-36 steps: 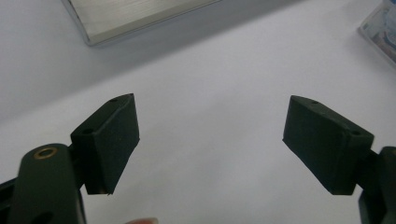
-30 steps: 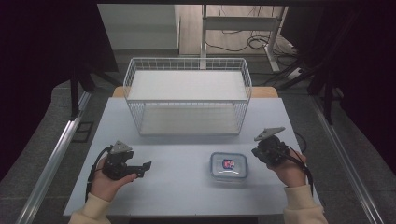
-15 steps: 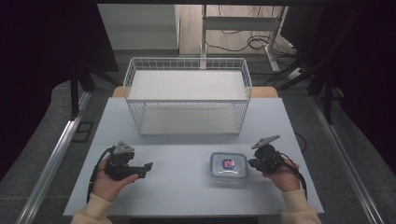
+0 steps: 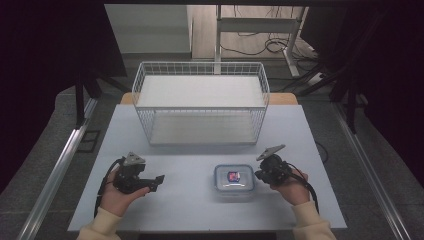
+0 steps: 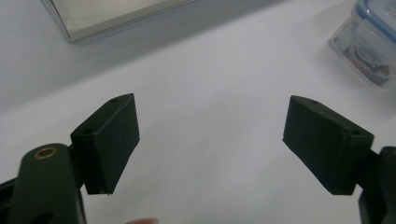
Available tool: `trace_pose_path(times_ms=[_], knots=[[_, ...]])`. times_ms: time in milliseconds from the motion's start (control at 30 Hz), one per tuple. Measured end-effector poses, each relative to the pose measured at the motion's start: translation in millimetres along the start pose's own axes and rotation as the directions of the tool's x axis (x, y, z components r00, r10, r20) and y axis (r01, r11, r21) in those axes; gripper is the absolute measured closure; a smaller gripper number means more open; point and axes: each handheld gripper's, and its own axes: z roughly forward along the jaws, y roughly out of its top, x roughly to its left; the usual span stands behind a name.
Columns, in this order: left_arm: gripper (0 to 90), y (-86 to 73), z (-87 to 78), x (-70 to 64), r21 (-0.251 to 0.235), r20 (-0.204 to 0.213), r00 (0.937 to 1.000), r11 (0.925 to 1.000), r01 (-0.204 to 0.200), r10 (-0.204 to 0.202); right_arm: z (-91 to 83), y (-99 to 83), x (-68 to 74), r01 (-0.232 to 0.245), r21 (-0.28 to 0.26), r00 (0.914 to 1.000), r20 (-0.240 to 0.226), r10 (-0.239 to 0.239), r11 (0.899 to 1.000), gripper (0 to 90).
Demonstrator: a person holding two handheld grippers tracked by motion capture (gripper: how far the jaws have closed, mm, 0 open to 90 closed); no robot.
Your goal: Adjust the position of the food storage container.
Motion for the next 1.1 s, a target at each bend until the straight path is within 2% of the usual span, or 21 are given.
trace_pose_path(times_ms=[333, 433, 467, 500, 567, 700, 900, 1100], knots=[[18.6, -0.1, 0.8, -0.8, 0.000, 0.001, 1.0000, 1.0000, 0.000, 0.000, 8.9, 10.8, 15.7, 0.038, -0.010, 0.9987, -0.034, -0.038, 0.999, 89.9], [18.6, -0.2, 1.7, -0.6, 0.004, 0.002, 1.0000, 1.0000, -0.001, 0.001, 12.8, 18.1, 24.0, 0.060, -0.007, 0.9978, -0.025, -0.061, 0.998, 89.9], [18.6, -0.4, 2.1, -0.7, 0.005, 0.005, 1.0000, 1.0000, -0.001, 0.001, 16.0, 23.1, 29.0, 0.072, -0.011, 0.9958, -0.055, -0.073, 0.997, 89.9], [18.6, -0.4, 2.1, -0.7, 0.005, 0.005, 1.0000, 1.0000, -0.001, 0.001, 16.0, 23.1, 29.0, 0.072, -0.011, 0.9958, -0.055, -0.073, 0.997, 89.9], [18.6, -0.4, 2.2, -1.0, 0.003, 0.005, 1.0000, 1.0000, -0.001, 0.001, 19.1, 27.3, 34.8, 0.077, -0.015, 0.9935, -0.083, -0.078, 0.997, 89.9], [18.6, -0.3, 1.6, -0.4, 0.002, 0.005, 1.0000, 1.0000, 0.001, -0.001, 23.7, 33.6, 44.4, 0.096, -0.027, 0.9905, -0.097, -0.098, 0.995, 89.9], [18.7, -0.3, 2.4, -1.0, 0.004, 0.007, 1.0000, 1.0000, -0.001, 0.001, 30.4, 39.7, 53.3, 0.087, -0.043, 0.9899, -0.109, -0.091, 0.995, 89.9], [18.7, 0.0, 1.7, -1.0, 0.001, 0.010, 0.9999, 1.0000, -0.001, 0.001, 37.8, 45.5, 62.1, 0.104, -0.050, 0.9864, -0.122, -0.110, 0.993, 89.9]])
